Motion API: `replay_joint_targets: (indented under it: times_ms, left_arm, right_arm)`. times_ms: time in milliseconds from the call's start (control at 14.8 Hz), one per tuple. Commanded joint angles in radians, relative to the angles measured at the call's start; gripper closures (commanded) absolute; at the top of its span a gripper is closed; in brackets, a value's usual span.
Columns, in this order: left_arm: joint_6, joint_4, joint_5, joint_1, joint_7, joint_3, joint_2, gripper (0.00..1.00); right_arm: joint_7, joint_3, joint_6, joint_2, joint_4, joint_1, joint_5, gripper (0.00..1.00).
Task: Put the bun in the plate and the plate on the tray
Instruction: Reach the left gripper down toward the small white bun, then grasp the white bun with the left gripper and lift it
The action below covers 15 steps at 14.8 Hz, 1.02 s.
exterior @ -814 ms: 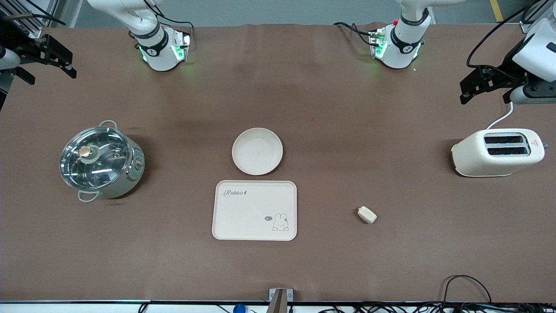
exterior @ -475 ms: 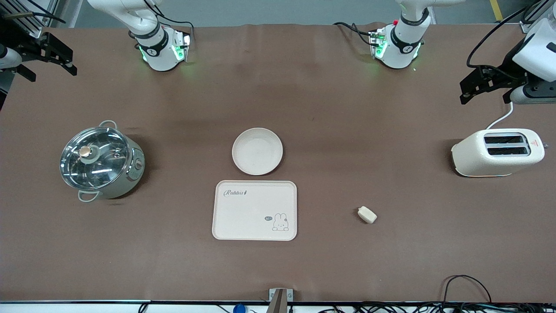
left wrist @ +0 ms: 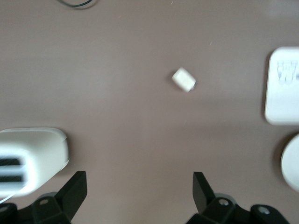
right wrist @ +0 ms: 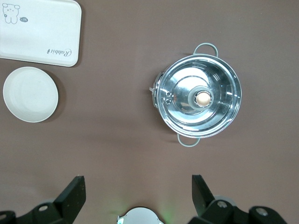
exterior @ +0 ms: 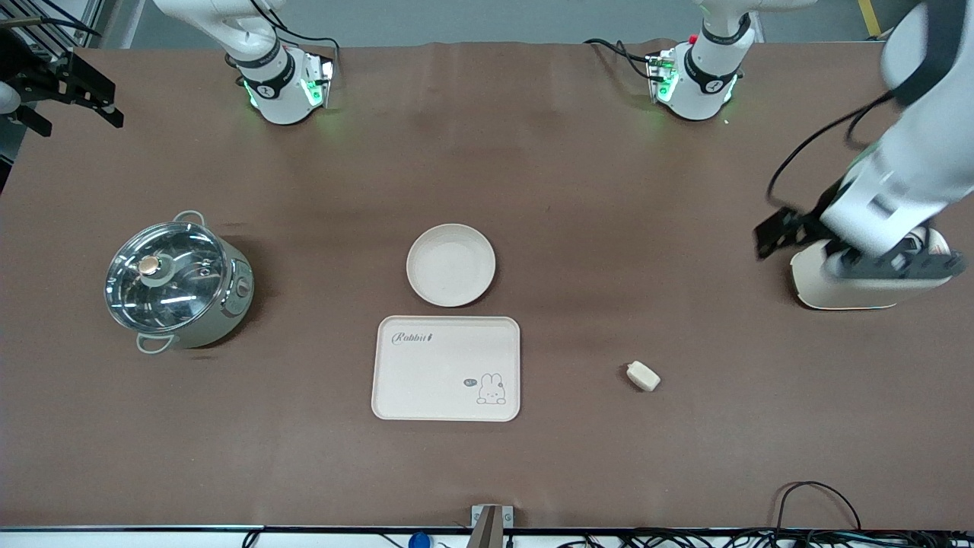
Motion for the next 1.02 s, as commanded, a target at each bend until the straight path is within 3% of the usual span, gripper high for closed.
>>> replay_joint_targets:
  times_ms: [0,339,678,949]
  left_arm:
    - [0.120,0.049,-0.009,-0.017,-0.154,-0.006,0.144,0.00]
    - [0.364,0.047,0.024,-0.073,-0.443,-0.004,0.323,0.00]
    - [0.406,0.047,0.176,-0.143,-0.821,-0.002,0.428,0.00]
    - [0.420,0.044,0.252,-0.148,-0.941,-0.004,0.502,0.00]
  right_arm:
    - [0.007,0.008,0.024,-0.023,-0.023,-0.015,-0.015,0.00]
    - [0.009,0.009,0.078,-0.023,-0.078,-0.025,0.002,0.00]
    - [0.014,0.012,0.133,-0.021,-0.132,-0.016,0.028,0.00]
    - [0.014,0.014,0.200,-0.007,-0.170,0.002,0.048,0.00]
